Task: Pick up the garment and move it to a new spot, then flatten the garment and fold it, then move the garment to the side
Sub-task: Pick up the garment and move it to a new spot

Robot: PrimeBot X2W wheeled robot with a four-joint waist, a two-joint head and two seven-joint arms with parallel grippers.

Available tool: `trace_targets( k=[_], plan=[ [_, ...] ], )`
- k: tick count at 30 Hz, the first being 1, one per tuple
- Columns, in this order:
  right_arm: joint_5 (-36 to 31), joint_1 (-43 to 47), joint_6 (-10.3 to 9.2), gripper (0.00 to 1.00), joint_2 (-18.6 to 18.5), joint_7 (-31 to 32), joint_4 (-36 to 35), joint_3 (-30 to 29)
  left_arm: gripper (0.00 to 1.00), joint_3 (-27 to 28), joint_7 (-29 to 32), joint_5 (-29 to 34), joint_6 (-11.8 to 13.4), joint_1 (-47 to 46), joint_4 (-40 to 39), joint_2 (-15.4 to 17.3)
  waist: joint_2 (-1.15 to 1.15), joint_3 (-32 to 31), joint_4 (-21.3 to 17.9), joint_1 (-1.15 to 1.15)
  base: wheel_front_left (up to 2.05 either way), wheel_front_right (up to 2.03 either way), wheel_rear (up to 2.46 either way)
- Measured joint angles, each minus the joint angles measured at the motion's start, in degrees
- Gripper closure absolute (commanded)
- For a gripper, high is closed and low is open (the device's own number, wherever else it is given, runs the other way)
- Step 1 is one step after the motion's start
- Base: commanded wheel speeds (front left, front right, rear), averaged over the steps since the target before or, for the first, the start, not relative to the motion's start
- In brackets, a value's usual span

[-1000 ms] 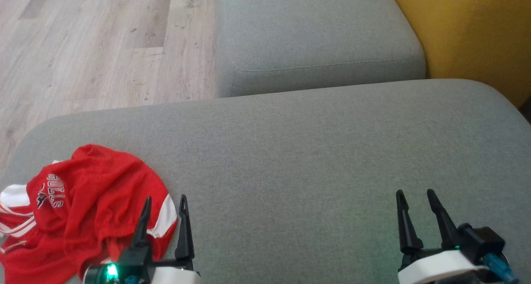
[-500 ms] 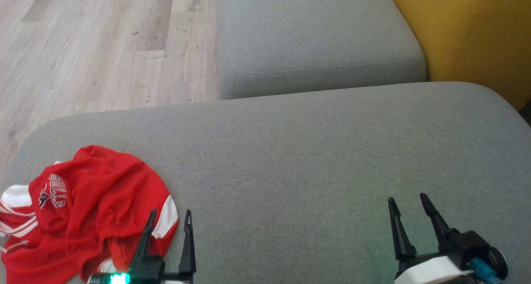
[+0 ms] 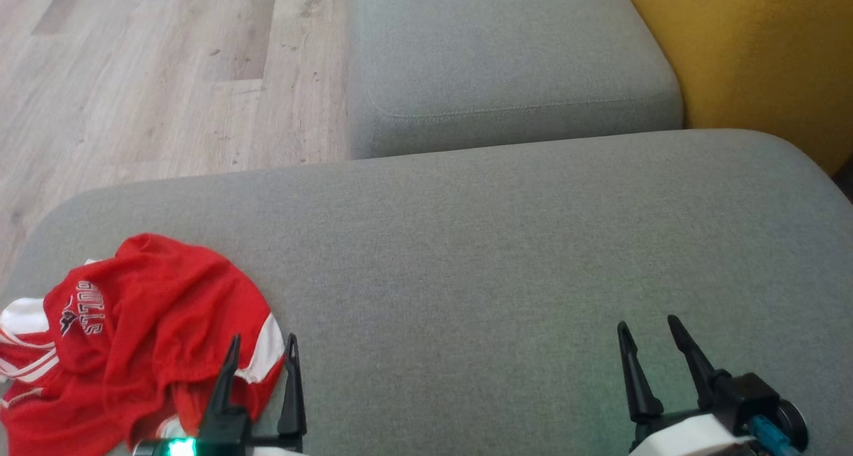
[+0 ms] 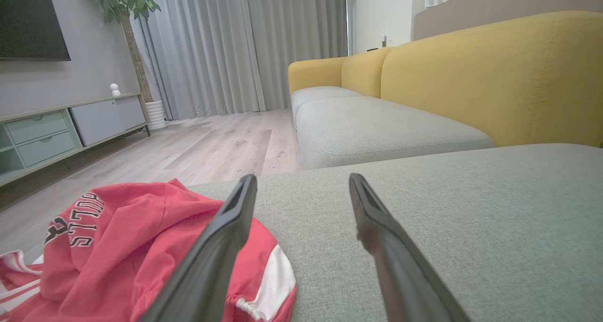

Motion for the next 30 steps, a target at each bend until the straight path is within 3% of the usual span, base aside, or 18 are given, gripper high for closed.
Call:
trace_targets(
  k=[11, 30],
  plan=[
    [0.1, 0.1, 0.00, 0.00, 0.0, 0.0, -0.4, -0.1, 0.00, 1.0, 0.0, 0.9, -1.3, -0.2, 1.3, -0.5, 0.00, -0.2, 3.0, 0.00, 0.00, 0.00, 0.00],
    [2.1, -0.1, 0.00, 0.00, 0.0, 0.0, -0.9, 0.8, 0.00, 3.5, 0.0, 2.4, -1.9, -0.3, 0.8, -0.4, 0.00, 2.0, 20.0, 0.00, 0.00, 0.00, 0.00]
  ],
)
